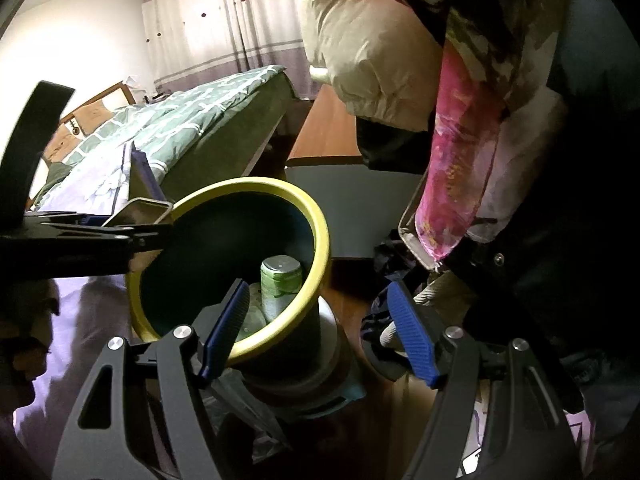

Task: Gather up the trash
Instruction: 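Carry the brown plastic tray over the bin and open the left tool, then grasp the white paper cup with the right tool, then carry the paper cup over the bin and open the right tool, then grasp the pink strawberry milk carton with the left tool, then carry the pink carton over the bin and open the left tool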

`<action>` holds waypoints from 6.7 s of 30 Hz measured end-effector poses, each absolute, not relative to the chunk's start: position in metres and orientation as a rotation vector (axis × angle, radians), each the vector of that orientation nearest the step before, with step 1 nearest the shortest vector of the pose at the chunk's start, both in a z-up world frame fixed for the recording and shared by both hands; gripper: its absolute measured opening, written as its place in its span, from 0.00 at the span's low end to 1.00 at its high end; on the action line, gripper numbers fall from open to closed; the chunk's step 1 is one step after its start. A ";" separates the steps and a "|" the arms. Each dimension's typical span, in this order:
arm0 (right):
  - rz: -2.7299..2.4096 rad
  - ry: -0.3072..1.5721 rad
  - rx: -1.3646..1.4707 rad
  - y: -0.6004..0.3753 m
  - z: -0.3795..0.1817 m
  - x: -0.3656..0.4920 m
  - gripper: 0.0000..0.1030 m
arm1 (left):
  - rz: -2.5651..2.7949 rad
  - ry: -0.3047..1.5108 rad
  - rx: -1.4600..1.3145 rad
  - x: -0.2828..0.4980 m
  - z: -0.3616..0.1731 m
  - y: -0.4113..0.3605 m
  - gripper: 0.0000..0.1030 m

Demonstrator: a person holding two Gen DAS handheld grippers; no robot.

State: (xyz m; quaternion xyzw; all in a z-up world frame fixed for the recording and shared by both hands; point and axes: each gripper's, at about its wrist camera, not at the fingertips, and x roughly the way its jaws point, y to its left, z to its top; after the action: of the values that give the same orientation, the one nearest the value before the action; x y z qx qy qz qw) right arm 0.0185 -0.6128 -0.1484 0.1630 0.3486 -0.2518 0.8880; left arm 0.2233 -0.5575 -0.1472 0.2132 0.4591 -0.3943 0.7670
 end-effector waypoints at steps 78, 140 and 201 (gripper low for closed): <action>-0.003 0.889 0.169 -0.343 -0.109 0.226 0.62 | -0.247 0.776 -0.085 0.191 -0.078 -0.038 0.95; -0.405 0.754 0.352 -0.513 -0.123 0.156 0.82 | -0.535 0.930 0.104 0.232 -0.124 -0.152 0.95; -0.560 0.698 0.442 -0.619 -0.136 0.029 0.83 | -0.822 0.862 0.461 0.212 -0.115 -0.497 0.49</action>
State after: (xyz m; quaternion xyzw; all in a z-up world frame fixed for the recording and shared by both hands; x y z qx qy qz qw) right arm 0.0293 -0.6186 -0.1361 0.2120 0.3347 -0.2683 0.8781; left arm 0.2115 -0.4968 -0.1152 0.2151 0.4022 -0.3838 0.8029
